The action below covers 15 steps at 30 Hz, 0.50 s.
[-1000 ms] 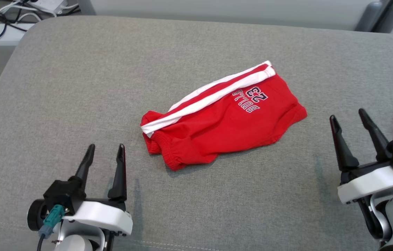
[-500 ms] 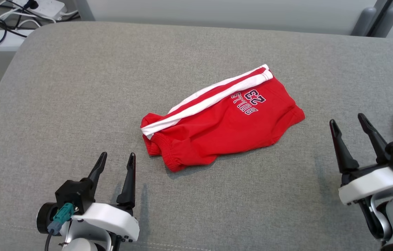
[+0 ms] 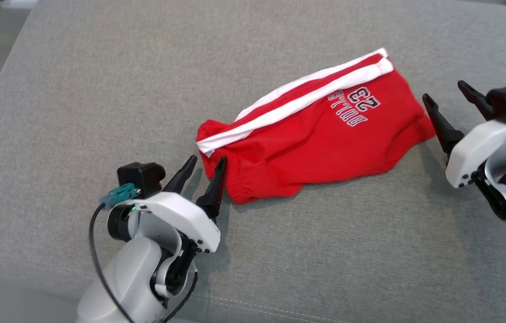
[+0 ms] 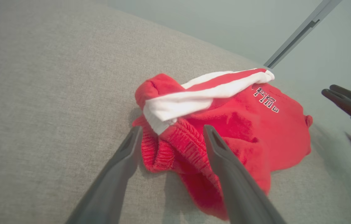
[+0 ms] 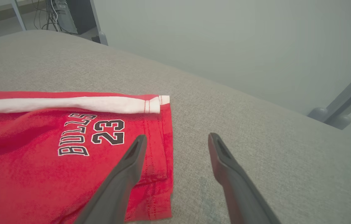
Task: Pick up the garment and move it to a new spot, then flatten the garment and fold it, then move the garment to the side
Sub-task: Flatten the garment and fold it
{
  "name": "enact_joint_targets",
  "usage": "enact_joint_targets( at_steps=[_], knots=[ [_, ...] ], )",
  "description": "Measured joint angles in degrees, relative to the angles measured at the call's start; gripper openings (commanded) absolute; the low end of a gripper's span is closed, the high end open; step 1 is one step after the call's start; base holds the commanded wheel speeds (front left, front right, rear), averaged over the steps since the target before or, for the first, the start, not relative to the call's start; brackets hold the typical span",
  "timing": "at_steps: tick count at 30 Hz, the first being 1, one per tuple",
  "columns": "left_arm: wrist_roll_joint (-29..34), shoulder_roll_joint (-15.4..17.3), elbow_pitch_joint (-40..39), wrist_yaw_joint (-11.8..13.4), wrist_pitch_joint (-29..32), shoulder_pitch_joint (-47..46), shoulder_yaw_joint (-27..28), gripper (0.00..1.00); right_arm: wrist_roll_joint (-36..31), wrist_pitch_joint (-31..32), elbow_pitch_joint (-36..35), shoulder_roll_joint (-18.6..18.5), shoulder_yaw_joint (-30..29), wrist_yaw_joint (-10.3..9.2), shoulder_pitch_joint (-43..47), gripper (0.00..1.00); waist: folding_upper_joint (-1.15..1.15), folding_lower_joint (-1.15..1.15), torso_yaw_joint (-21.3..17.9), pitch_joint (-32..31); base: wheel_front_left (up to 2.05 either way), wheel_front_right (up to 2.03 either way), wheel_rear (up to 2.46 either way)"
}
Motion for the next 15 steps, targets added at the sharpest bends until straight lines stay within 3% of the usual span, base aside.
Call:
enact_joint_targets(
  at_steps=[5, 15],
  knots=[
    [-1.33, -2.68, 7.37, -2.53, 0.66, -4.09, -0.3, 1.0, 6.48, 3.87, 4.85, -0.8, 6.77, 0.0, -5.78, 1.0, 0.0, 0.0, 1.81, 2.77, 0.0, 0.0, 0.0],
    [-8.81, -6.37, 17.16, -10.58, 3.07, -9.26, -0.54, 1.0, 16.59, 9.26, 10.74, -1.76, 15.23, 0.0, -12.95, 1.0, 0.0, 0.0, 3.83, 5.29, 0.0, 0.0, 0.0]
  ],
)
